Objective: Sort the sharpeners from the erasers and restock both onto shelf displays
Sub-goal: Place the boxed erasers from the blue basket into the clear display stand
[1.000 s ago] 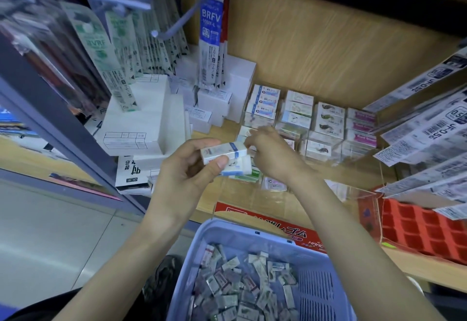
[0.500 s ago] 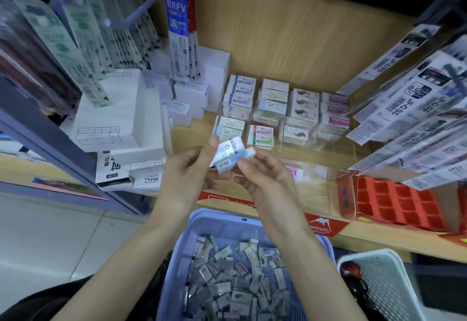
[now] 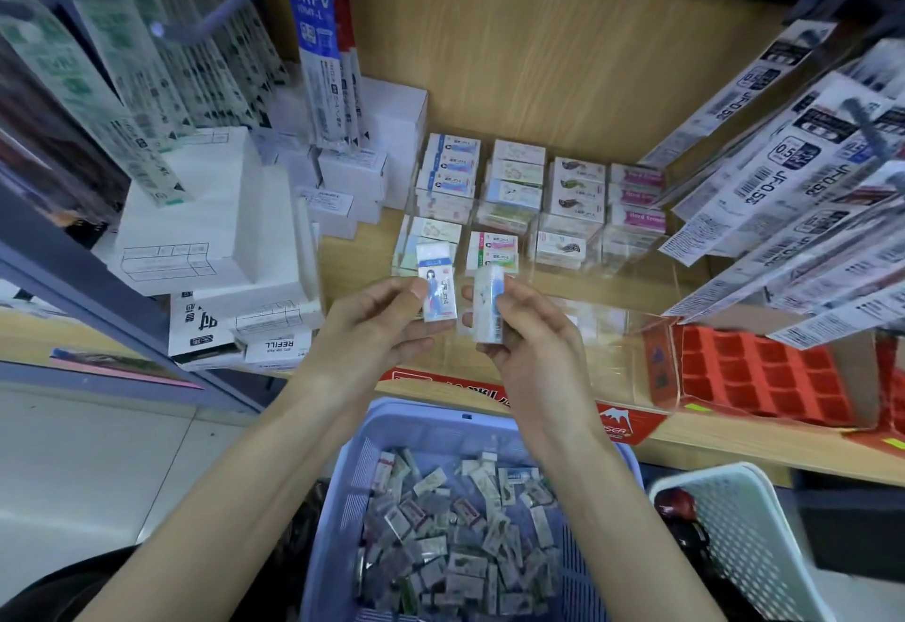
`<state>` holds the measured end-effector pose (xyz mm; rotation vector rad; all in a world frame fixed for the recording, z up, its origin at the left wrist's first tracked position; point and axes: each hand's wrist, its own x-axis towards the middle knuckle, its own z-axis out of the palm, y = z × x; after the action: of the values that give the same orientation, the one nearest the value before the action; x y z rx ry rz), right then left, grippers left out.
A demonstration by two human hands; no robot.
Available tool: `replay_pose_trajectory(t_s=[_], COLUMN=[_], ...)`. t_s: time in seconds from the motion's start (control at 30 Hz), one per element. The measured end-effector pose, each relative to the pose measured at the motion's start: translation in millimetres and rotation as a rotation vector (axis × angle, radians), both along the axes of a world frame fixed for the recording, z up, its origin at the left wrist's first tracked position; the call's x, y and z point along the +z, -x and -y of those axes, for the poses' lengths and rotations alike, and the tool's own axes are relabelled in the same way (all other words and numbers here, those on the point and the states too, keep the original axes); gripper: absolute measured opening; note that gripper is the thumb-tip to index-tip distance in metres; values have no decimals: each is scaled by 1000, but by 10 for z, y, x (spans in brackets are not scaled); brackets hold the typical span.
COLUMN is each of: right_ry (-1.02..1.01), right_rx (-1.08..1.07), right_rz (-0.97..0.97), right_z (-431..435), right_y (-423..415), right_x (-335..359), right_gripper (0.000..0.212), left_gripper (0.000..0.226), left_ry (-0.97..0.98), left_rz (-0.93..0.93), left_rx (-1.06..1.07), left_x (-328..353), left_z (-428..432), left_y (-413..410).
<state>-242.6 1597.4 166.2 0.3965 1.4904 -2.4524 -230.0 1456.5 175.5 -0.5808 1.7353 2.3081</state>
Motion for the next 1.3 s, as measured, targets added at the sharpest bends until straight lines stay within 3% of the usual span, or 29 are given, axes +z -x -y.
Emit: replay_pose_trajectory(t_s=[0.2, 0.33, 0.43, 0.5, 0.63, 0.8, 0.93, 1.07, 1.2, 1.3], right_ry=[-346, -426, -185, -19, 59, -2, -193, -514, -916, -1326], right_rx=[-19, -22, -83, -111, -104, -82, -84, -72, 29, 166], right_rz=[-227, -281, -136, -39, -19, -37, -44, -102, -368, -622], right_z=[-32, -6, 12, -13, -42, -55, -78, -285, -172, 170], right_y=[-36, -61, -75, -63, -65, -65, -38, 165, 660, 1036], right_x=[-25, -3, 9, 14, 18, -2, -101, -135, -159, -305], right_gripper=[34, 30, 11, 23, 35, 31, 21, 10, 18, 22], left_gripper=[15, 19, 23, 23, 21, 16, 14, 9, 9, 8], left_ry=[15, 17, 10, -7, -6, -6, -12, -36, -37, -55], left_rz=[-13, -29, -36, -34, -30, -25, 10, 42, 45, 45], left_rx=[-42, -66, -30, 0, -12, -10, 68, 188, 289, 318], left_x=[-30, -33, -30, -24, -17, -7, -48, -87, -138, -174], left_z=[-32, -49, -34, -25, -34, -65, -57, 32, 135, 171], left_y=[-29, -30, -22, -14, -25, -23, -9, 30, 69, 89])
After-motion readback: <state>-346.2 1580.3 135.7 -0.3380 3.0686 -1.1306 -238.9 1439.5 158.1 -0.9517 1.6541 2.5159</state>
